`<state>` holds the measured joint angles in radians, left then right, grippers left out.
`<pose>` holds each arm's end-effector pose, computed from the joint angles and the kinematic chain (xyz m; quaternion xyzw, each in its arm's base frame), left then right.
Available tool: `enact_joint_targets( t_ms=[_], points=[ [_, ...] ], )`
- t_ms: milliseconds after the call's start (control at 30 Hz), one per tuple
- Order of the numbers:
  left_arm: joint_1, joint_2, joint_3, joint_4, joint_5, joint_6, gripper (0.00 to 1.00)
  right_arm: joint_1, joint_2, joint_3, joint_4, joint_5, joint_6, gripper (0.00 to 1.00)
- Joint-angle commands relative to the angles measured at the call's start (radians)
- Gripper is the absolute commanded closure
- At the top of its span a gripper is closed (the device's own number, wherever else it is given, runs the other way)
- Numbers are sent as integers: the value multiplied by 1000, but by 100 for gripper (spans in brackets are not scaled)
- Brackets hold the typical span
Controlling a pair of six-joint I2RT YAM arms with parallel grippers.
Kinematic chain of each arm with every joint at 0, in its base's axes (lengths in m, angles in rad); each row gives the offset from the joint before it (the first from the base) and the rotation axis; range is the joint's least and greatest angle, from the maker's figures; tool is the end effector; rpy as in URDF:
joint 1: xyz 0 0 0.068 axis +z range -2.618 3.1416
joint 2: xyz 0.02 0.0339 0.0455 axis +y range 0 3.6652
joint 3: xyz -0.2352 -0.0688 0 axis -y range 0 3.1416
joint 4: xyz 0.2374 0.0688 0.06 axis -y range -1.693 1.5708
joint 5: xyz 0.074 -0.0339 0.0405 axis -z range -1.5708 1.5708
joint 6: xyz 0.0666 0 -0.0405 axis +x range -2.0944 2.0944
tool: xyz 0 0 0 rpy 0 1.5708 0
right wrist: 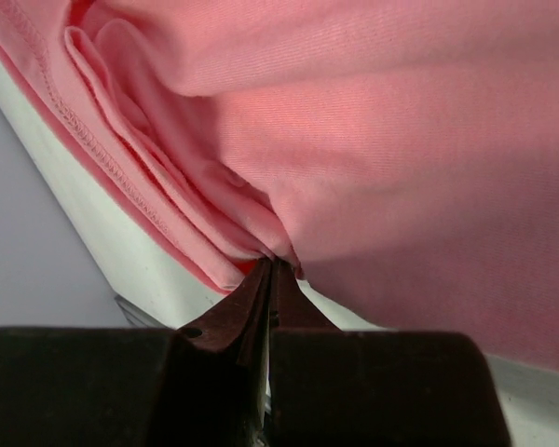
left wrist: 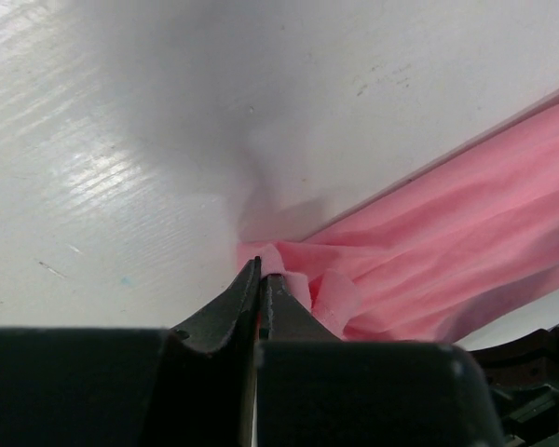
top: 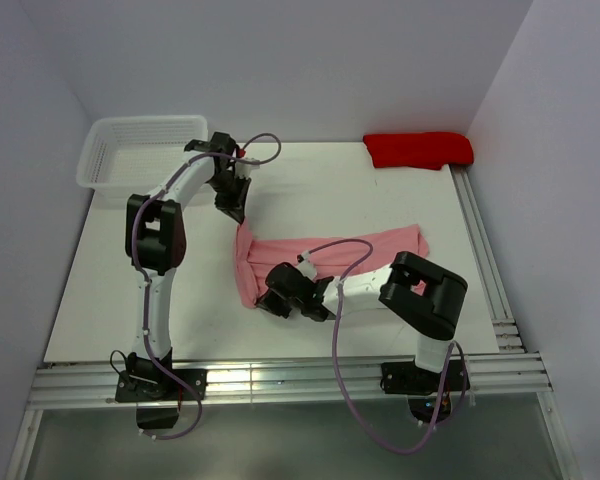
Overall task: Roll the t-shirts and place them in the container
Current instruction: Roll the tshirt
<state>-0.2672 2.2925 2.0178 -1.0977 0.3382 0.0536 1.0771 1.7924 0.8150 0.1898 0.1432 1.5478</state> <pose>0.4254 -0.1394 0.1493 0.1731 0.9656 -0.1769 0.0792 0.1756 0.3063 0.0805 0.2415 0.8902 0.3512 0.1612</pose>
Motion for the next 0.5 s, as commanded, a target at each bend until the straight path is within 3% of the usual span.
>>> enact_joint_targets(
  t_ms=[0,233,467],
  points=[
    [-7,-2,61,-4,-31,-43,95,-6,-47,32,-91,70,-17,99],
    [-30,10,24,32,-50,-86,97,23,-93,128,-206,128,-100,66],
    [-46,30,44,30,-70,-107,98,30,-113,228,-296,122,-176,57]
  ],
)
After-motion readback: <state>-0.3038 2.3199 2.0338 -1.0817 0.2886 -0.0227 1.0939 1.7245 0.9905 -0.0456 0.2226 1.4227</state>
